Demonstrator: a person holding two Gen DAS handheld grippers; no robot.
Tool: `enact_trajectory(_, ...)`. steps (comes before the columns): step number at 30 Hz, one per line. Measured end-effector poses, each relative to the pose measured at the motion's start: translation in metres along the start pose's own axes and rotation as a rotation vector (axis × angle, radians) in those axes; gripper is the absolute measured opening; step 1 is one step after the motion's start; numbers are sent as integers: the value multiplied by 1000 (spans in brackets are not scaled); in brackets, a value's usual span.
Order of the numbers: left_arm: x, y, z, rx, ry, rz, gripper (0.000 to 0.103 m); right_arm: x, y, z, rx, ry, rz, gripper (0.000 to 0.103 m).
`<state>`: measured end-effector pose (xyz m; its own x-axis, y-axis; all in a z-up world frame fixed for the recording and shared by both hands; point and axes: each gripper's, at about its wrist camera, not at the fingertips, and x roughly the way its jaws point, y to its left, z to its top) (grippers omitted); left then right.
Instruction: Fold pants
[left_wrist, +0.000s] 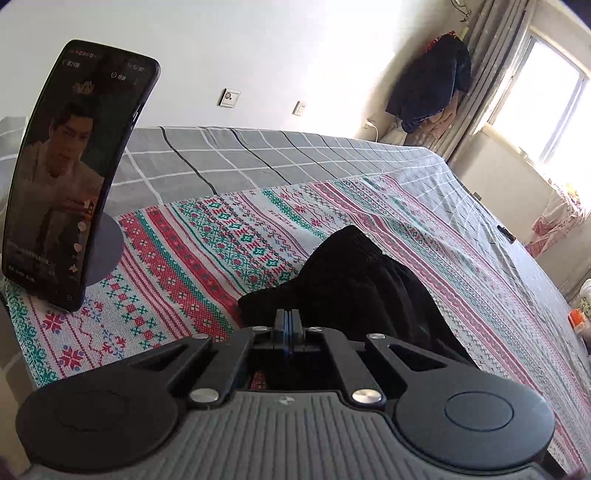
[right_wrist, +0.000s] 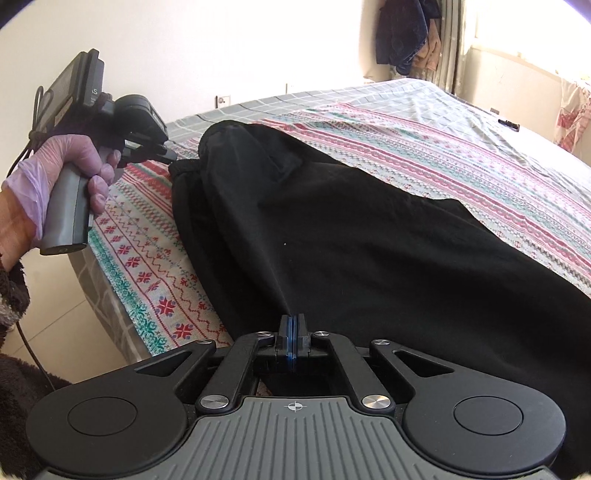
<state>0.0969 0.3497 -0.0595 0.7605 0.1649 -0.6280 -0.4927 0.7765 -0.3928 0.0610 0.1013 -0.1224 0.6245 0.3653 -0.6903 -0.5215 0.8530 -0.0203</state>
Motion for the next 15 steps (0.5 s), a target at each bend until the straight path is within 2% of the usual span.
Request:
enact_trajectory(2,3,12,1,-69,48,-54,26,1,3,0,-29,19,-3,0)
enact_trajectory(4,9,18,1,-92,84,-59,27,4,8,4,-67,29,-19,10)
enact_trajectory(8,5,17,3,-69,65,-91,32,12,24,30,-145,-26,5,15)
enact_trajectory(10,9,12,4,-62,49,-126,44,21,34,49,-176,-64,31,24)
enact_trajectory(11,10,12,5,-65,42,-140,54,28,40,60,-191,-80,51,34)
enact_trajectory(12,12,12,6,-71,40,-153,57,34,44,67,-203,-92,65,40)
enact_trajectory(15,18,13,11,-96,50,-165,59,62,65,91,-255,-126,100,39)
